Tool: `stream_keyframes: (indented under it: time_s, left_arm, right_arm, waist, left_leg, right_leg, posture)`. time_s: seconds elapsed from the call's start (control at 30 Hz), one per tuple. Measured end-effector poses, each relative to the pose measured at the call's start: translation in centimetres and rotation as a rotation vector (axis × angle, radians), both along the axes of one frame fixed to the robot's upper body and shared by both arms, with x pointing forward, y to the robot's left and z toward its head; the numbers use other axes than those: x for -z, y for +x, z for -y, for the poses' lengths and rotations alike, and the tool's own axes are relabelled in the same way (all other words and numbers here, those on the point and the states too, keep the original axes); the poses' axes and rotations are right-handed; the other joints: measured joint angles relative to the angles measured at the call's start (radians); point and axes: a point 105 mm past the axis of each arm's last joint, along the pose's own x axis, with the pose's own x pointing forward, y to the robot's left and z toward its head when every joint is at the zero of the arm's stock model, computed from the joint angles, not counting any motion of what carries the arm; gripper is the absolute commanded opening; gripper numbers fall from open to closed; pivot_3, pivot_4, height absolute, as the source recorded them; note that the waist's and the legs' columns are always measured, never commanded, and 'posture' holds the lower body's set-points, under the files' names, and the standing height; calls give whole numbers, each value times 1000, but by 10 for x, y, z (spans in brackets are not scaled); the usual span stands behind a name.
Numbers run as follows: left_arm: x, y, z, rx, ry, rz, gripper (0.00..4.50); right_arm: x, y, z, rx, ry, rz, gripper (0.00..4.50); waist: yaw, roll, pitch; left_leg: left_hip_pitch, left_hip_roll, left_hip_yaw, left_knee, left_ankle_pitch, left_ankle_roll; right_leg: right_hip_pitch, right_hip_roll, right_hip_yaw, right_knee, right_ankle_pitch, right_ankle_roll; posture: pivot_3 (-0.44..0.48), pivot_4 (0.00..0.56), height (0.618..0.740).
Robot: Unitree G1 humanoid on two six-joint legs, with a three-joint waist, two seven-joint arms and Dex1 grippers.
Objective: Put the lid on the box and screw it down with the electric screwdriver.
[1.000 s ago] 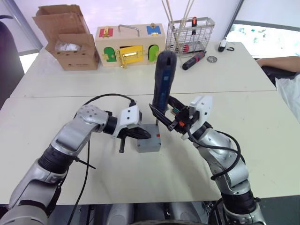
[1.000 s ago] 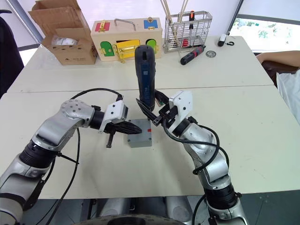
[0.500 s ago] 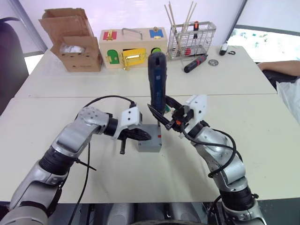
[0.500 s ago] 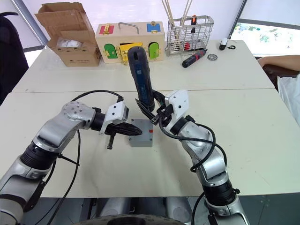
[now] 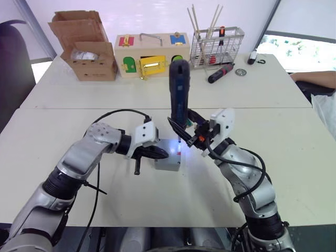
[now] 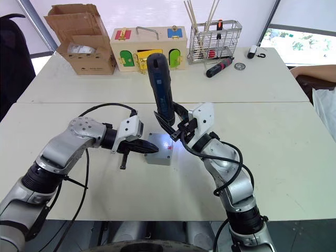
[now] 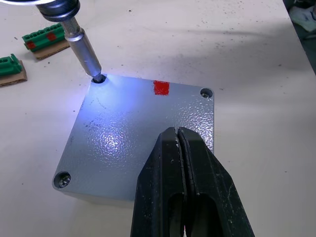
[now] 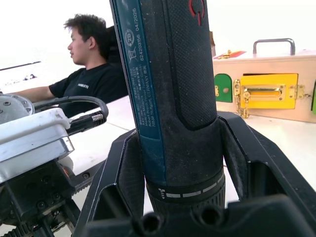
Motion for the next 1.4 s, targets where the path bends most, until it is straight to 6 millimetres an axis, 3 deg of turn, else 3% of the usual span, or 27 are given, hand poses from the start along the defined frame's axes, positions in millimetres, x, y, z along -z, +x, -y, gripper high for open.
stream_keyframes:
  time_s: [0.43, 0.67, 1.4]
  left_arm:
    - [3, -1, 1, 5, 14, 6, 0]
    - [8, -2, 0, 3, 28, -7, 0]
    - [11, -1, -1, 5, 30, 0, 0]
  right_arm:
    - [7, -6, 2, 10, -8, -17, 1953]
    - [14, -5, 0, 8, -11, -34, 1953]
    - [15, -4, -2, 8, -9, -25, 1953]
  waist:
    - [0, 0, -10]
    - [-3, 0, -12]
    - [-1, -3, -14]
  left_leg:
    - [4, 0, 0, -3, 0, 0]
    - [34, 1, 1, -21, -1, 1]
    - [34, 1, 0, -27, -1, 1]
  right_leg:
    - [3, 0, 0, -2, 0, 0]
    - [31, 0, 1, -20, -2, 0]
    - [31, -1, 1, -23, -2, -1]
  posture:
    - [0, 150, 740]
    - [0, 150, 740]
    - [0, 150, 740]
